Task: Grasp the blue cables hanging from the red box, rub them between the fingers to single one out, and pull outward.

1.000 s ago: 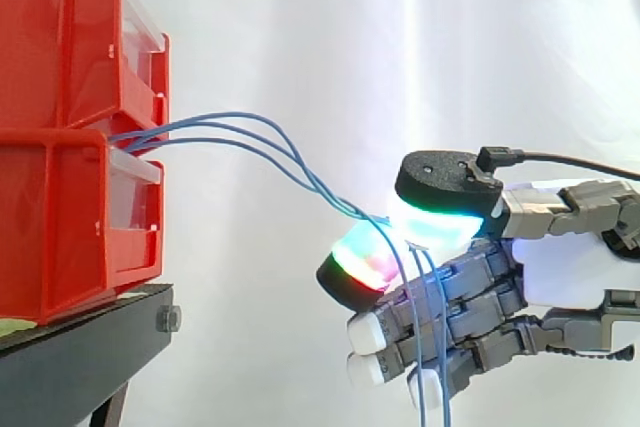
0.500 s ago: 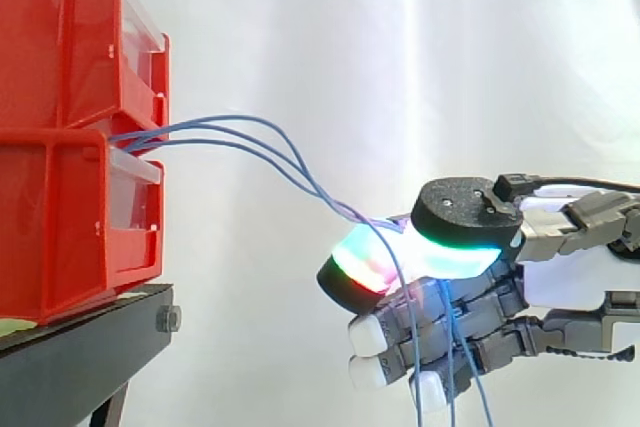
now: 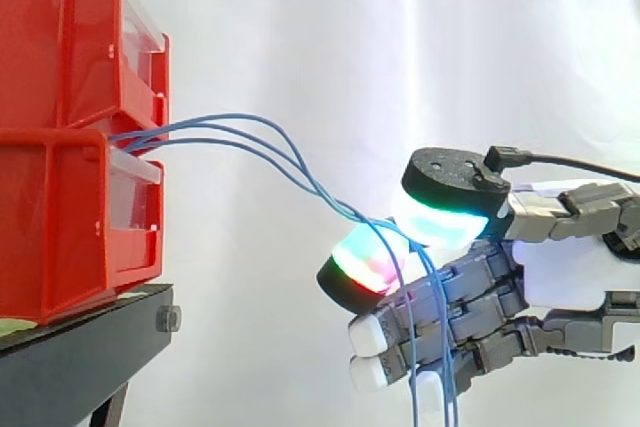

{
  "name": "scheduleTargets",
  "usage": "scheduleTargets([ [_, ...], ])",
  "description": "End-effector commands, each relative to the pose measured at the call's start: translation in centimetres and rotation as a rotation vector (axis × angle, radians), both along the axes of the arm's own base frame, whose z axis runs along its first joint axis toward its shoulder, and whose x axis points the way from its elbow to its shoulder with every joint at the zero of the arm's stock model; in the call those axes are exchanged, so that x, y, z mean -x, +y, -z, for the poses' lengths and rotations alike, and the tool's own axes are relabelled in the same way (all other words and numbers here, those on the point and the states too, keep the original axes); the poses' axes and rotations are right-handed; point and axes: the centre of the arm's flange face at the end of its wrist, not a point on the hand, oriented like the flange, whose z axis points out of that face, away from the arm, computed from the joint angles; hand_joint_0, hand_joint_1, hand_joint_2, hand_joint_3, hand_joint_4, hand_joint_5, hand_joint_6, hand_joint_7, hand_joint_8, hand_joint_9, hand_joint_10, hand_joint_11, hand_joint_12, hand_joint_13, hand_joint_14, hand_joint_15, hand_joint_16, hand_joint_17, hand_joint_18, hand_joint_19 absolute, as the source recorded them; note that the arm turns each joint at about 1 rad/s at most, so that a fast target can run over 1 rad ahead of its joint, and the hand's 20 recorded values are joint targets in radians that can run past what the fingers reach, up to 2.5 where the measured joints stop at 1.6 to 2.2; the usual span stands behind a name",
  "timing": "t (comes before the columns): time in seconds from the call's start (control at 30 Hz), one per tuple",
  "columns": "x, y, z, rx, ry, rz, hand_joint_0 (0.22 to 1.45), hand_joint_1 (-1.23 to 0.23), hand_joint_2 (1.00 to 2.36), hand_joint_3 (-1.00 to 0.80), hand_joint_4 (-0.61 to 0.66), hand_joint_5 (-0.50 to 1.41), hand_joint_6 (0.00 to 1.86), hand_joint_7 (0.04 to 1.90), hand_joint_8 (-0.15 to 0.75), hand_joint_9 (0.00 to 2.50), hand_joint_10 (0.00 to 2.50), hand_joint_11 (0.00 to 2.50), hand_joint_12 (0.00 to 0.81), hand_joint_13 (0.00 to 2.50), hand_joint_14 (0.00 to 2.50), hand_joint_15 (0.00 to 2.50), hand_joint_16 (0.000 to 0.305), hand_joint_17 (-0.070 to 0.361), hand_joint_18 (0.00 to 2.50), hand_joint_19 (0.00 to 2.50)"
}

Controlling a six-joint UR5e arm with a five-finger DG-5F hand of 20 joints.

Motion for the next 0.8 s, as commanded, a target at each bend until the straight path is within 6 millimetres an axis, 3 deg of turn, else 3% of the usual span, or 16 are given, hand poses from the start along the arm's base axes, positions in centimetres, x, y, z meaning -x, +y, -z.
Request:
scheduleTargets([
  [0.0,-0.03,0.07,-0.03,0.000,-0.001,-0.001,0.62,-0.64,1.01,-0.35,0.22,-0.21,0.83,0.89,0.247,0.74,0.01,0.30,0.320,0.74,0.01,0.26,0.041,0.092,0.73,0.46],
  [0.27,-0.03,0.07,-0.03,0.000,-0.001,-0.001,0.66,-0.72,1.01,-0.23,0.22,-0.21,0.83,0.90,0.251,0.74,0.01,0.30,0.321,0.75,0.01,0.26,0.041,0.093,0.74,0.44],
  [0.77,-0.01,0.07,-0.02,0.000,0.000,-0.001,0.70,-0.87,1.01,-0.40,0.23,-0.21,0.84,0.90,0.232,0.72,0.01,0.31,0.308,0.74,0.01,0.25,0.040,0.091,0.74,0.41],
])
